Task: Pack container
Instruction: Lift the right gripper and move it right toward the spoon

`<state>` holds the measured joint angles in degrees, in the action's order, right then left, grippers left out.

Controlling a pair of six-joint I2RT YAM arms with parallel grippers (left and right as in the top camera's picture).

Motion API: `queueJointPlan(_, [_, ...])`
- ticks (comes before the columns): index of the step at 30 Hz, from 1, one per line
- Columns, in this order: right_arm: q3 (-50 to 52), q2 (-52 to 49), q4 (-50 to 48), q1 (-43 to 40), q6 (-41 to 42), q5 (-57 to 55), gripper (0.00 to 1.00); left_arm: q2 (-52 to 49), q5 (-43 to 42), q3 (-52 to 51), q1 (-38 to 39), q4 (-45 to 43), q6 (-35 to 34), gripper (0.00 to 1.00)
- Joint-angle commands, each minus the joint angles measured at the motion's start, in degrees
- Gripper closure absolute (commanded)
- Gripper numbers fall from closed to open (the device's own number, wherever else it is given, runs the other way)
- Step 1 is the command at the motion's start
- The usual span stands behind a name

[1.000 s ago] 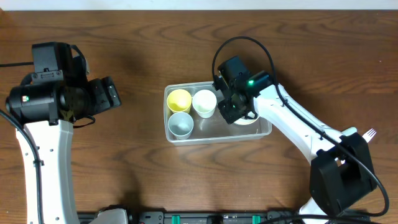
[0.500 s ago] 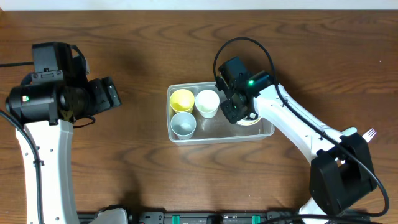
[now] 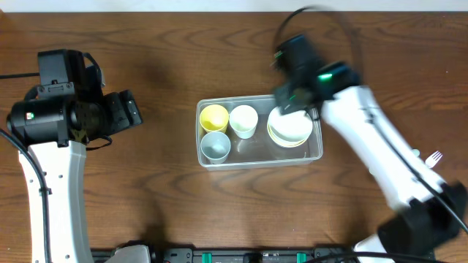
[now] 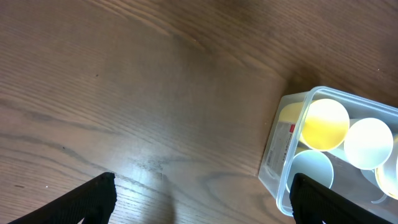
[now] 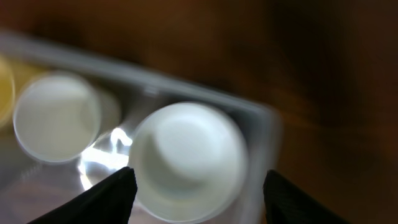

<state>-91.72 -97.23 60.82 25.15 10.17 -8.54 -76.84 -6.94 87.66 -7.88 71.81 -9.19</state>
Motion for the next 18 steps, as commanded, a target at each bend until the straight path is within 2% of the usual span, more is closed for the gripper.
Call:
queueJointPlan(1, [-2.7,7.3,2.4,-8.3,13.0,-4.3,0.27,-0.3,0.1,-0.1,-0.3,0.2,-0.5,0.1])
queueJointPlan(4, [-2.6,10.5,7.2,-17.3,21.3,-3.6,0.16,-0.3,0.1,-0.1,-0.3,0.2,-0.5,0.11])
queueJointPlan(6, [-2.4,11.0,10.0,-22.8,22.6,-1.9,0.13,-0.3,0.1,-0.1,-0.3,0.2,-0.5,0.11])
queueJointPlan(8, [-1.2,10.8,11.5,-27.4,22.6,0.4,0.01,-0.3,0.1,-0.1,-0.3,0.2,-0.5,0.11])
queueJointPlan(12, [5.0,10.1,10.7,-33.4,23.3,1.8,0.01,-0.3,0.1,-0.1,-0.3,0.2,-0.5,0.11])
queueJointPlan(18, [20.2,8.6,0.1,-38.1,25.2,4.2,0.01,-0.3,0.1,-0.1,-0.3,0.2,-0.5,0.11])
